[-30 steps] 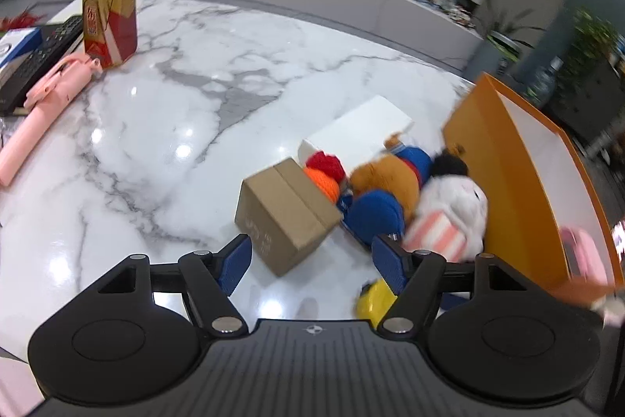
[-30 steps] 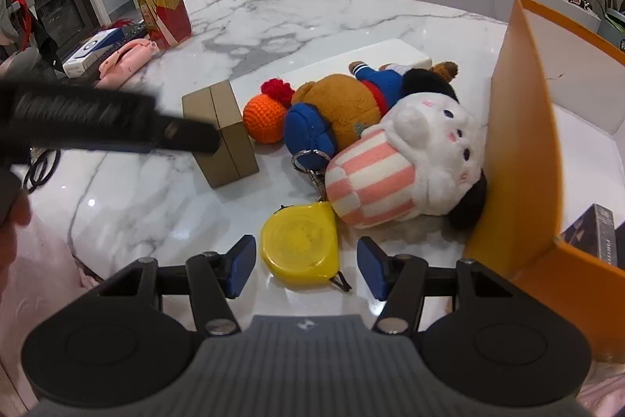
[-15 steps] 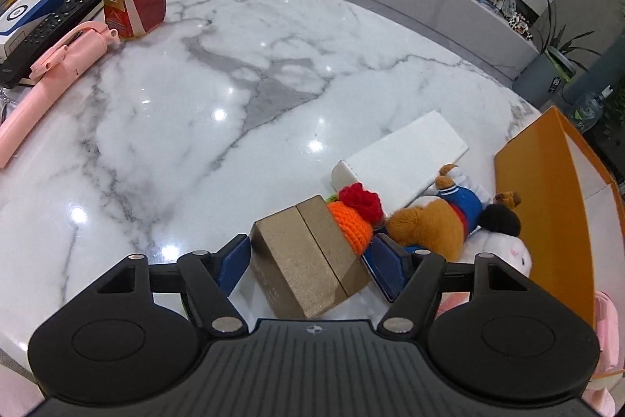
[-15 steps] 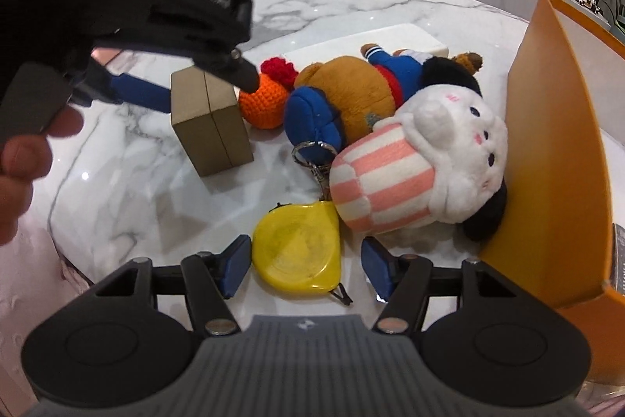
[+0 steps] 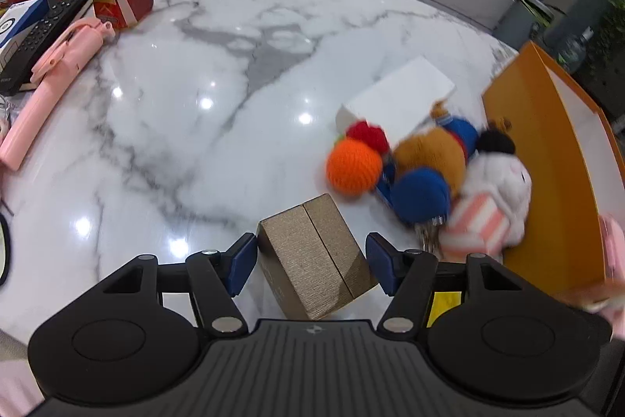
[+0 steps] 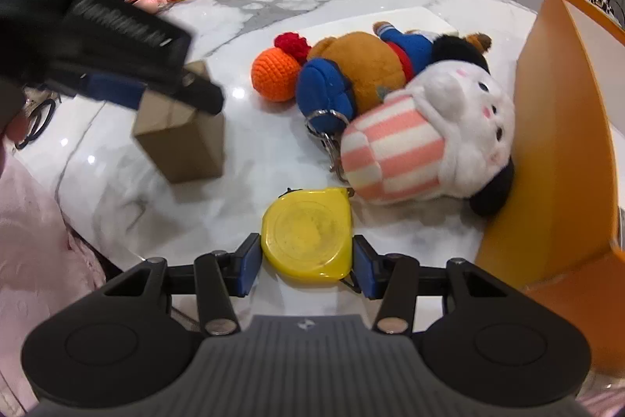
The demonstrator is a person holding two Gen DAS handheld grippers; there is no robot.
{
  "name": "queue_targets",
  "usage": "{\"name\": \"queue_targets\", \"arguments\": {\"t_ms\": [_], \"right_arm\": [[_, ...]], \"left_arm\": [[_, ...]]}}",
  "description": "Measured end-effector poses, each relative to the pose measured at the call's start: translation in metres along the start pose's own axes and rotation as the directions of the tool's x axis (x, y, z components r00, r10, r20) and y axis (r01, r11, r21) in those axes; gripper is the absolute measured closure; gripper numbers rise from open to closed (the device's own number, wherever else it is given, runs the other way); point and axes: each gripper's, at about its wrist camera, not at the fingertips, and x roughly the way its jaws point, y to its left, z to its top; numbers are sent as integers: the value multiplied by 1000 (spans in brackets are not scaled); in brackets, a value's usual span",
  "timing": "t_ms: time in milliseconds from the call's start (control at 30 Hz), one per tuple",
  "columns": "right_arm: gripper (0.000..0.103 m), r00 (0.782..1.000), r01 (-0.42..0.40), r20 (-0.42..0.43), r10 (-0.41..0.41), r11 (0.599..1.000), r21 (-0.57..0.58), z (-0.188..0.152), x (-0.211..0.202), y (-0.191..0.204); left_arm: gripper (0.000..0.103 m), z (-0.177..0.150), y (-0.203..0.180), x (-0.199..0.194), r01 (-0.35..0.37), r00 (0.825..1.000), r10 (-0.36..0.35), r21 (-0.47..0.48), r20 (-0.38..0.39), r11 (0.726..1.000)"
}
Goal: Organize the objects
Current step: 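Grasp the small cardboard box with the left tool while the right tool grasps the yellow tape measure, then lift and carry the cardboard box and yellow tape measure over the shoebox with both tools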
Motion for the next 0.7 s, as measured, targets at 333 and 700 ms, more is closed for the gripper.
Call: {"name": "queue_targets", "arguments": {"t_ms": [333, 700], "right_arm": [[52, 995, -93, 46, 89, 993, 74, -10, -41, -7], [52, 975, -144, 178, 133, 988, 53, -10, -107, -27]], "left_arm": [[43, -18, -4, -13, 42, 999, -42, 0, 4, 999], [44, -16, -49, -66, 148, 984, -155, 80, 89, 986]]}}
